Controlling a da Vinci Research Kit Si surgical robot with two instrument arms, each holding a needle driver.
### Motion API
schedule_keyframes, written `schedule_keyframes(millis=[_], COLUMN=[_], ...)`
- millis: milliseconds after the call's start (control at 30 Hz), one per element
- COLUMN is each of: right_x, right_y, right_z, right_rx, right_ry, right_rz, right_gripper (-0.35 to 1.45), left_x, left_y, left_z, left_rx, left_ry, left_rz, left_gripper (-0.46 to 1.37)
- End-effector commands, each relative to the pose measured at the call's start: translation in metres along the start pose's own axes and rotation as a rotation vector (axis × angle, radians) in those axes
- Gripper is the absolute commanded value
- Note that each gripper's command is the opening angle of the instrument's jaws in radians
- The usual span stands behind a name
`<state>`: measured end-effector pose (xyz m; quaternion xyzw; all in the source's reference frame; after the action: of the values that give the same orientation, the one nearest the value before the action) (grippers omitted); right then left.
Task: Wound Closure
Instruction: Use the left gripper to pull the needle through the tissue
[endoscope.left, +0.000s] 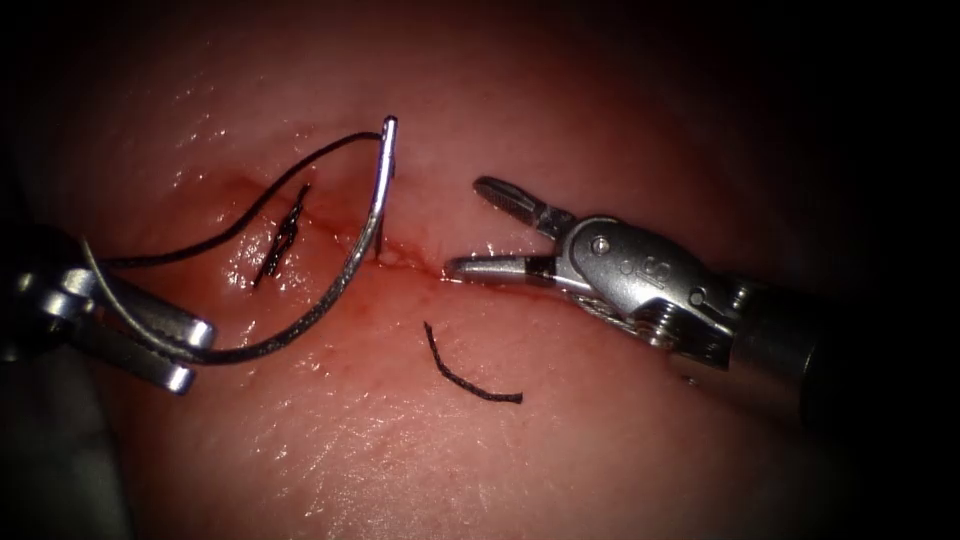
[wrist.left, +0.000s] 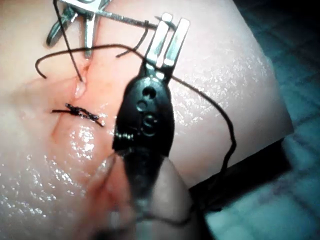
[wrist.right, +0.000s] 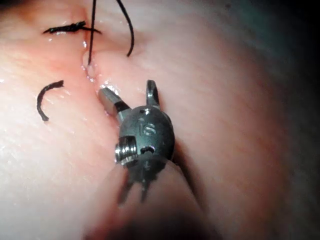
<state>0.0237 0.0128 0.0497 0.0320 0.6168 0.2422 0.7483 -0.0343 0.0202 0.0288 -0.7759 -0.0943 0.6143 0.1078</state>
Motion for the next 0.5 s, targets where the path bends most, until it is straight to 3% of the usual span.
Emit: schedule_keyframes(millis=[33,300,500], right_x=[-0.0001,-0.0006,-0.0006], right_y=[-0.0001,-0.0003,-0.0003], right_z=[0.0000,0.0000,0.0001], right_rx=[0.005,0.005,0.005], right_ry=[0.001,0.004,0.004], right_rz=[0.004,0.005,0.005], right_gripper=[1.20,1.19,1.19], left_x=[0.0000,0.0003,0.0012], left_y=[-0.0013,-0.0042,-0.0065], left_z=[-0.0003,-0.0012,-0.0012], left_rx=[0.018,0.101,0.133], left_ry=[-0.010,-0.106,-0.116], left_rz=[0.038,0.208,0.294], left_gripper=[-0.35,-0.35,-0.35])
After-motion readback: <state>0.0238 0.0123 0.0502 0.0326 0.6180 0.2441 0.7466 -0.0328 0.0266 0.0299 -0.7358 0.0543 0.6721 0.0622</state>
